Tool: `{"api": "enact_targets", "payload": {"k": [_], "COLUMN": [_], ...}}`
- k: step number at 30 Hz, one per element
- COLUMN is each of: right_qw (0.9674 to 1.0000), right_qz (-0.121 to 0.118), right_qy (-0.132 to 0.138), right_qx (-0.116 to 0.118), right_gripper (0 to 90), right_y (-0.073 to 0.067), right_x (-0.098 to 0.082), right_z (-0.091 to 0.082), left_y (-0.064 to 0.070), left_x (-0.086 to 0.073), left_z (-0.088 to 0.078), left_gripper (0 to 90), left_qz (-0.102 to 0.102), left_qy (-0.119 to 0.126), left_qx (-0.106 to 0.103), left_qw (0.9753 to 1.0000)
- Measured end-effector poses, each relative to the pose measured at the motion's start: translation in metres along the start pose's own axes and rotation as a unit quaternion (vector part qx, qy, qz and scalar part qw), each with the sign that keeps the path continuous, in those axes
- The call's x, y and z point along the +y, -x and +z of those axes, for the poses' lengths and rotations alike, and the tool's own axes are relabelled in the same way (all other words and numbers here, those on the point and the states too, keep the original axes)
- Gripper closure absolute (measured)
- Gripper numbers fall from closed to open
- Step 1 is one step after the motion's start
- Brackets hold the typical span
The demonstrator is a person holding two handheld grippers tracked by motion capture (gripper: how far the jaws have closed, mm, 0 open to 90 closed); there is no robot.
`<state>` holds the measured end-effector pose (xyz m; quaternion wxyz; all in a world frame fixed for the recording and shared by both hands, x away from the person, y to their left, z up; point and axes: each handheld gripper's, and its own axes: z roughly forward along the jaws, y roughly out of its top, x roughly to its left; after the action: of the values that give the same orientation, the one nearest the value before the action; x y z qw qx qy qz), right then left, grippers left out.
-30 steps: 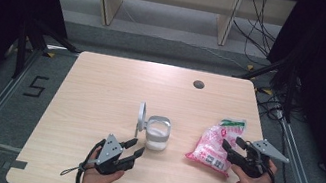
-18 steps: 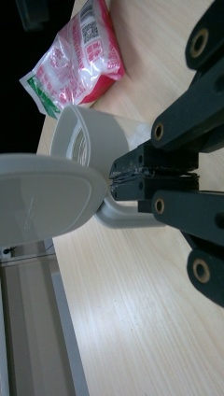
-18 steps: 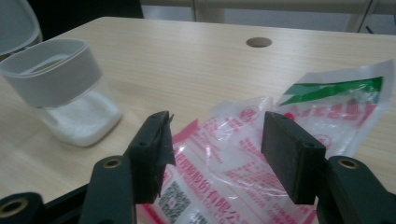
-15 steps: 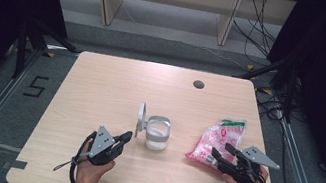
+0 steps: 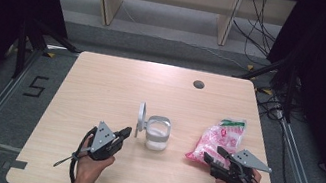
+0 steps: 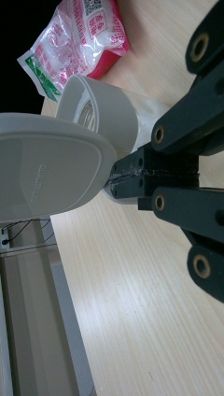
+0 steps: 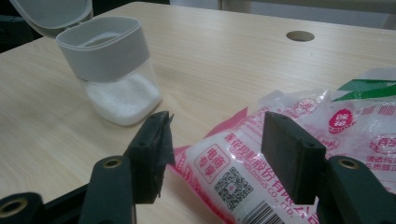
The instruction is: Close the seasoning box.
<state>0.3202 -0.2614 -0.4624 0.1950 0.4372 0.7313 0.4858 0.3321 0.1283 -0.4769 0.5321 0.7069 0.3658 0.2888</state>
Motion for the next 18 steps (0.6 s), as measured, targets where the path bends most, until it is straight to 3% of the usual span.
{"api": "enact_targets", "payload": {"k": [2,4,5,7,12,16,18], "right_qw": [0.9999,0.9999,0.9997,0.9999,0.9991,0.9993,0.9991], "right_qz": [-0.012,-0.007,-0.022,-0.011,-0.038,-0.022,-0.036], "right_qy": [-0.003,0.002,0.009,-0.001,0.000,0.001,-0.005], "right_qx": [0.005,0.009,0.010,0.010,0.021,0.028,0.023], "right_gripper": [43.4,43.4,43.4,43.3,43.2,43.2,43.2], "right_y": [0.000,-0.002,-0.002,-0.005,-0.007,-0.014,-0.013], "right_x": [-0.001,-0.001,-0.002,-0.002,-0.004,-0.004,-0.004], "right_z": [0.000,0.000,0.001,0.000,0.003,0.001,0.000], "left_y": [-0.001,-0.001,-0.001,-0.002,-0.001,-0.002,-0.002], "left_x": [0.002,0.002,0.002,0.003,0.007,0.010,0.010], "left_z": [0.001,0.001,0.001,0.001,0.000,0.003,0.004], "left_gripper": [89.4,89.4,89.4,89.4,89.4,89.3,89.3], "left_qz": [0.006,0.005,0.000,0.004,0.010,0.009,0.007], "left_qy": [0.003,0.003,0.003,0.001,0.003,0.000,-0.002], "left_qx": [-0.001,-0.004,-0.004,-0.003,-0.005,-0.006,-0.007], "left_qw": [1.0000,1.0000,1.0000,1.0000,0.9999,0.9999,1.0000]}}
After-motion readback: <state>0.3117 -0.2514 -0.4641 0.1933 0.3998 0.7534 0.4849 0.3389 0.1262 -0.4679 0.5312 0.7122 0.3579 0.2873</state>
